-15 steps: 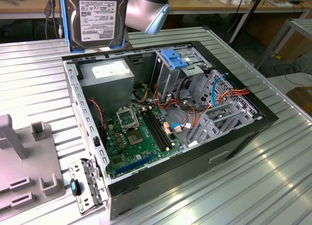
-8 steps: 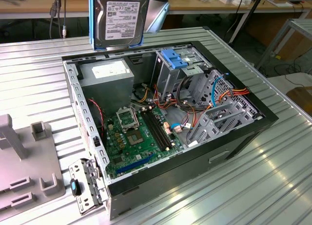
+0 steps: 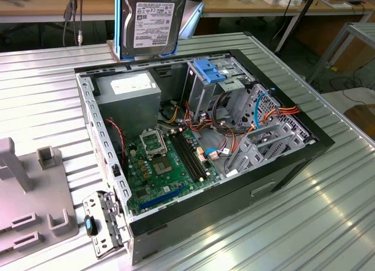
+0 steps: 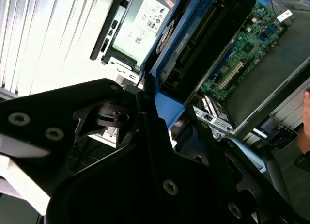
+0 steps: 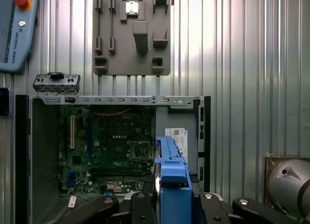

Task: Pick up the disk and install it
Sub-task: 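Pick up the disk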

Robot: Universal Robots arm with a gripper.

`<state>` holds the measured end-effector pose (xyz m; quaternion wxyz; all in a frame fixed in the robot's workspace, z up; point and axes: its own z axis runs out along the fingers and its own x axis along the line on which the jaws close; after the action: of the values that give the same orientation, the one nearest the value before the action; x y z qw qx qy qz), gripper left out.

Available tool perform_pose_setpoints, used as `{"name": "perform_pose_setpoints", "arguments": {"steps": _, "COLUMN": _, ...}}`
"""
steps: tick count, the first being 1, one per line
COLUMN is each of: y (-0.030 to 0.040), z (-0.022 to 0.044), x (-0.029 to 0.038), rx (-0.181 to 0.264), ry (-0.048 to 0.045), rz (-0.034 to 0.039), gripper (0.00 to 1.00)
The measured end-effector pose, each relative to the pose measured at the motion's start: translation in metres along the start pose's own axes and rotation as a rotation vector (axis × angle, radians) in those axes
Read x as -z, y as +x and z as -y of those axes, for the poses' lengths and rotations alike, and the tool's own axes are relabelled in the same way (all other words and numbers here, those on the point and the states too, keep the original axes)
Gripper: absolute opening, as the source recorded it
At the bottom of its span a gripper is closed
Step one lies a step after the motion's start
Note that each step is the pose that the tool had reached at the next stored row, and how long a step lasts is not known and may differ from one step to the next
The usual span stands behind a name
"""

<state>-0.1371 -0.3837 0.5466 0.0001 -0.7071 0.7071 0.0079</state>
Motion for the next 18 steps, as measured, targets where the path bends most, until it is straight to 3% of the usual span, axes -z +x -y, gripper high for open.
{"name": "perform_pose_setpoints", "arguments": {"steps": 3, "y": 0.0001, "z": 0.0, "x": -0.0001, "rx": 0.0, "ry": 0.0, "rz": 0.0, "gripper": 0.37}}
{"name": "perform_pose_setpoints", "arguments": {"steps": 6, "y": 0.0052, "z": 0.0, "x": -0.0002, "rx": 0.0, "ry": 0.0, "rz": 0.0, "gripper": 0.37}}
{"name": "perform_pose_setpoints", "arguments": {"steps": 8, "y": 0.0115, "z": 0.0, "x": -0.0004, "rx": 0.0, "ry": 0.0002, "rz": 0.0001, "gripper": 0.37}}
{"name": "perform_pose_setpoints", "arguments": {"steps": 11, "y": 0.0269, "z": 0.0, "x": -0.0009, "rx": 0.0, "ry": 0.0, "rz": 0.0, "gripper": 0.37}}
{"name": "perform_pose_setpoints", "arguments": {"steps": 13, "y": 0.0477, "z": 0.0, "x": -0.0022, "rx": 0.0, "ry": 0.0001, "rz": 0.0, "gripper": 0.37}}
{"name": "perform_pose_setpoints", "arguments": {"steps": 15, "y": 0.0517, "z": 0.001, "x": -0.003, "rx": 0.0, "ry": 0.0001, "rz": 0.0002, "gripper": 0.37}}
{"name": "perform_pose_setpoints", "arguments": {"steps": 18, "y": 0.0536, "z": 0.0104, "x": -0.0037, "rx": 0.0, "ry": 0.0, "rz": 0.0, "gripper": 0.37}}
